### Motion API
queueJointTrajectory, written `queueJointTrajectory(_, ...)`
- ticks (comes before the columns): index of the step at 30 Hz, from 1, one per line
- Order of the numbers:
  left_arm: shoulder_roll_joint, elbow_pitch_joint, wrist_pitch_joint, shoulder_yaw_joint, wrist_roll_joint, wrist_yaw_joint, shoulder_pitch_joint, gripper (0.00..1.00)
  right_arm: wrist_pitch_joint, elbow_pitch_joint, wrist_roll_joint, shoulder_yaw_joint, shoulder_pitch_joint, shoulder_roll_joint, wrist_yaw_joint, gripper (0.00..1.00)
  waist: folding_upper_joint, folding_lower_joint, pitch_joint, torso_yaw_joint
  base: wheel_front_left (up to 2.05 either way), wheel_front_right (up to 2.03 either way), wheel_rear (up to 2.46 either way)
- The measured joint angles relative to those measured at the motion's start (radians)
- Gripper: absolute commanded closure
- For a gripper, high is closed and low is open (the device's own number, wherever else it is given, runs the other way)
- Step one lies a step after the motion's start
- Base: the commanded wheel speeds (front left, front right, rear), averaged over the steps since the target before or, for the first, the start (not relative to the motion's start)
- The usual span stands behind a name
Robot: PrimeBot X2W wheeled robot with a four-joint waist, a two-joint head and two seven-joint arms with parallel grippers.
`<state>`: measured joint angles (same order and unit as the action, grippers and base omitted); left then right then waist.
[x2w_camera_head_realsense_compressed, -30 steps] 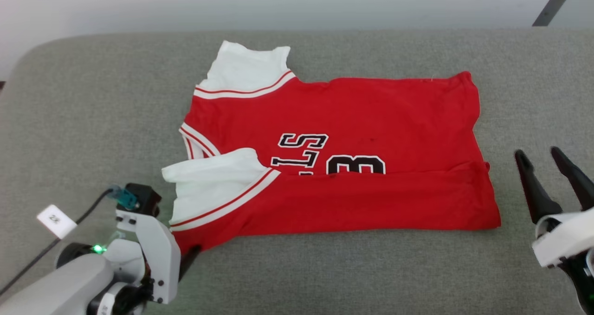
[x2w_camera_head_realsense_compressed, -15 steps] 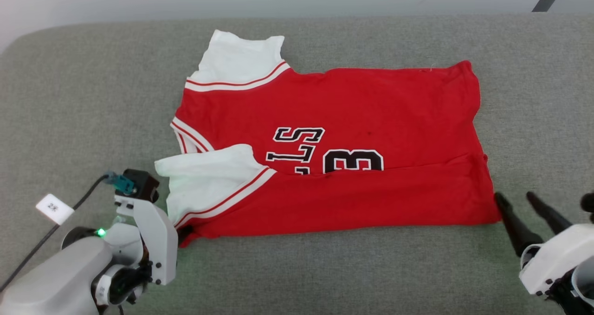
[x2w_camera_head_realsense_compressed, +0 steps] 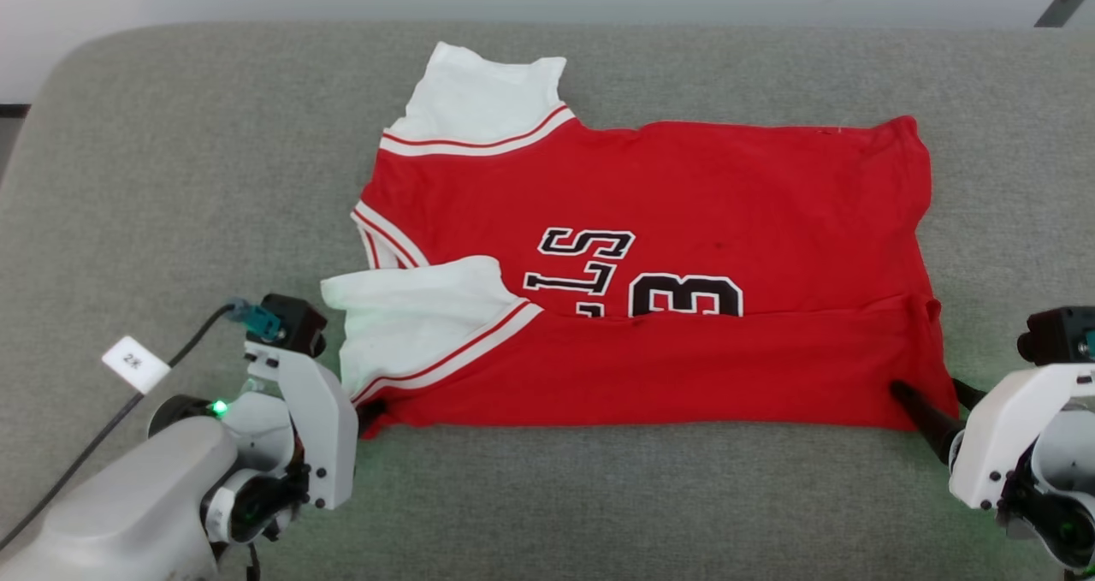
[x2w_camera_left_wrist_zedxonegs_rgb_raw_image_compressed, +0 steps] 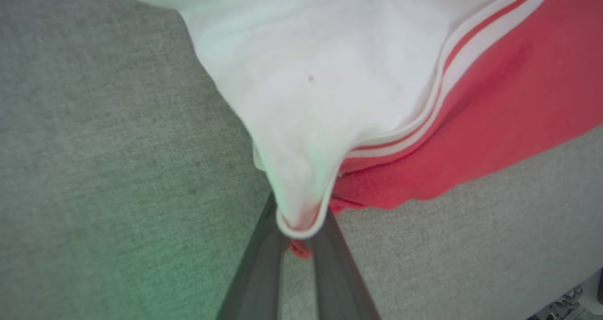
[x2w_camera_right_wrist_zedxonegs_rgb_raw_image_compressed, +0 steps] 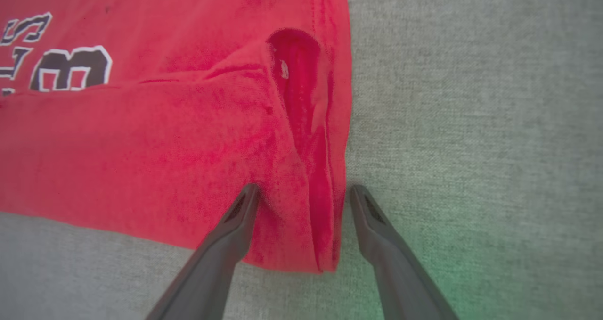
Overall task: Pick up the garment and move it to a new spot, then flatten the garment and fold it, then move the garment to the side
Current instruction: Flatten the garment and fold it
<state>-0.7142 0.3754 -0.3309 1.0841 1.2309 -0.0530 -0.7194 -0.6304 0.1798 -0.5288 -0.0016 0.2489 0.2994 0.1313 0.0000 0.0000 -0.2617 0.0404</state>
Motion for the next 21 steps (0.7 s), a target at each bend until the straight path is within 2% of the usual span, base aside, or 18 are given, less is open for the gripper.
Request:
queueJointTrajectory(3, 0.01, 0.006, 0.002, 0.001, 0.0, 0.002, -0.004, 1.0, -0.027, 0.041, 0.005, 0.006, 0.029, 0.001, 0.0, 0.0, 0.0, 0.0, 0.0, 0.009, 0.0, 0.0, 0.0)
queueJointTrajectory(4, 0.012, 0.007, 0.002, 0.001, 0.0, 0.005, -0.004, 1.0, -0.039, 0.052, 0.006, 0.013, 0.037, 0.004, 0.0, 0.16, 0.0, 0.0, 0.0, 0.01, 0.0, 0.0, 0.0)
queueJointTrajectory(5, 0.014, 0.009, 0.002, 0.001, 0.0, 0.006, -0.006, 1.0, -0.046, 0.06, 0.013, 0.02, 0.043, 0.012, 0.0, 0.69, 0.0, 0.0, -0.001, 0.012, 0.0, 0.0, 0.0)
queueJointTrajectory(6, 0.016, 0.011, 0.002, 0.002, 0.0, 0.006, -0.007, 1.0, -0.048, 0.068, 0.018, 0.024, 0.049, 0.016, 0.0, 1.0, 0.0, 0.0, -0.001, 0.014, 0.0, 0.0, 0.0)
queueJointTrajectory(14, 0.007, 0.004, -0.014, -0.001, 0.013, 0.008, -0.008, 1.0, -0.066, 0.092, 0.0, 0.044, 0.066, 0.037, 0.0, 1.0, 0.0, 0.0, 0.01, 0.016, 0.0, 0.0, 0.0)
queueJointTrajectory(21, -0.03, -0.048, -0.054, 0.001, 0.028, -0.02, 0.005, 1.0, -0.095, 0.074, -0.026, 0.054, 0.061, 0.055, 0.0, 1.0, 0.0, 0.0, 0.032, 0.011, 0.0, 0.0, 0.0)
